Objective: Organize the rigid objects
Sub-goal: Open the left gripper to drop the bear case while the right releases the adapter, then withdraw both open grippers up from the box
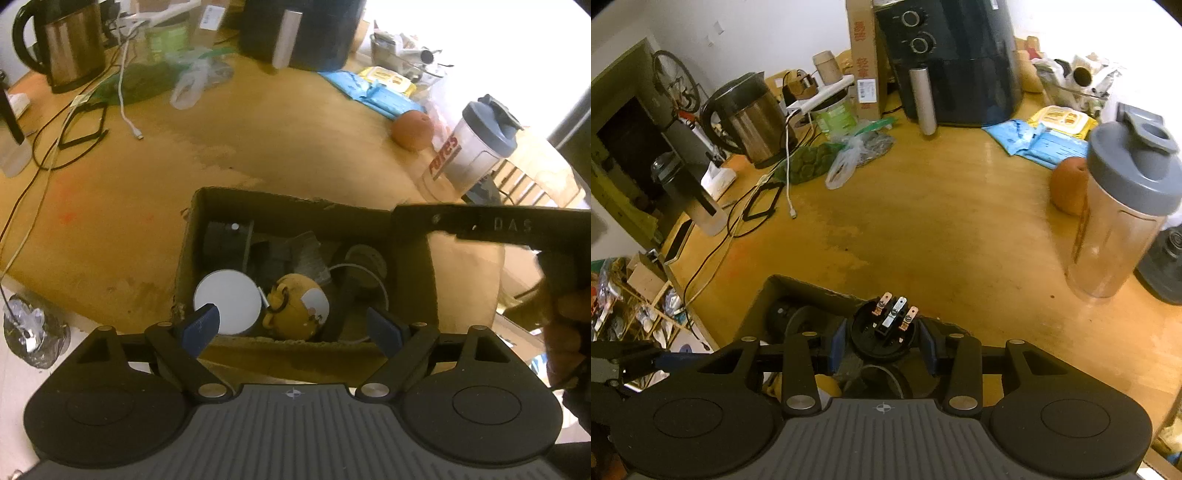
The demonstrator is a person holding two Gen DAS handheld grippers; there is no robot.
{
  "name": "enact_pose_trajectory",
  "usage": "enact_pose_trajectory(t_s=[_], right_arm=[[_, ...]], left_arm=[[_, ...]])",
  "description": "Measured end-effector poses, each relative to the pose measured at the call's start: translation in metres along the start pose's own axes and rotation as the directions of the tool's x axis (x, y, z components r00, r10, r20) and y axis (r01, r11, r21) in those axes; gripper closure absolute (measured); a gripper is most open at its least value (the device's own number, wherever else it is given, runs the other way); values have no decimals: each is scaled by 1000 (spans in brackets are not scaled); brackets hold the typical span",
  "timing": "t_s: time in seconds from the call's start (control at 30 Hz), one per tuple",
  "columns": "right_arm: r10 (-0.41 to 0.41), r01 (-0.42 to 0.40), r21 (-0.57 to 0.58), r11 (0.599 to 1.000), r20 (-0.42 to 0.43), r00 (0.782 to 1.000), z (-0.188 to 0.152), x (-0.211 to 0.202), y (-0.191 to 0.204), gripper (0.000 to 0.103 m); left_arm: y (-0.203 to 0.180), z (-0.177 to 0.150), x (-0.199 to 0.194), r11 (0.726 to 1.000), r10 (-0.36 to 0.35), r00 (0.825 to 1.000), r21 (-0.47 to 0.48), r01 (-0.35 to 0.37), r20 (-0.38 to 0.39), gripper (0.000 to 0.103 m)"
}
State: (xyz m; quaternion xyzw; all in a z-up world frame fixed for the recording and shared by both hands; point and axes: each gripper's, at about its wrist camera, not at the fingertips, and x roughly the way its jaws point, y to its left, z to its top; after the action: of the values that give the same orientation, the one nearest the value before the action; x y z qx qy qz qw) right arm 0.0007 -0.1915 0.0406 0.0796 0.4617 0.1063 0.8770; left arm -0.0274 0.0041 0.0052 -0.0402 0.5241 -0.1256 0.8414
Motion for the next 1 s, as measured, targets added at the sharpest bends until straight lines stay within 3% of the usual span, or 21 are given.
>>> enact_pose_trajectory(t_s=[0.03,0.1,0.47,0.7,1.0], right_arm=[[-11,11,-7,1000,-19,1000,0,3,2,19],[-35,34,-30,999,-37,999,-2,7,7,0],[-72,62,-58,996,-176,982,-26,18,18,0],[-92,79,-65,995,-246,965,-41,19,19,0],[-97,84,-56,995,-293,951,-54,15,16,0]], left_arm=[[1,-1,-1,1000,4,1000,-5,-4,1,12],[2,-2,-3,1000,21,1000,-13,-21,3,4],[10,-6,0,984,171,985,-36,-172,-21,3],[18,-6,6,972,225,971,-57,-230,-75,3],[15,-6,15,979,190,971,-50,-199,-145,3]])
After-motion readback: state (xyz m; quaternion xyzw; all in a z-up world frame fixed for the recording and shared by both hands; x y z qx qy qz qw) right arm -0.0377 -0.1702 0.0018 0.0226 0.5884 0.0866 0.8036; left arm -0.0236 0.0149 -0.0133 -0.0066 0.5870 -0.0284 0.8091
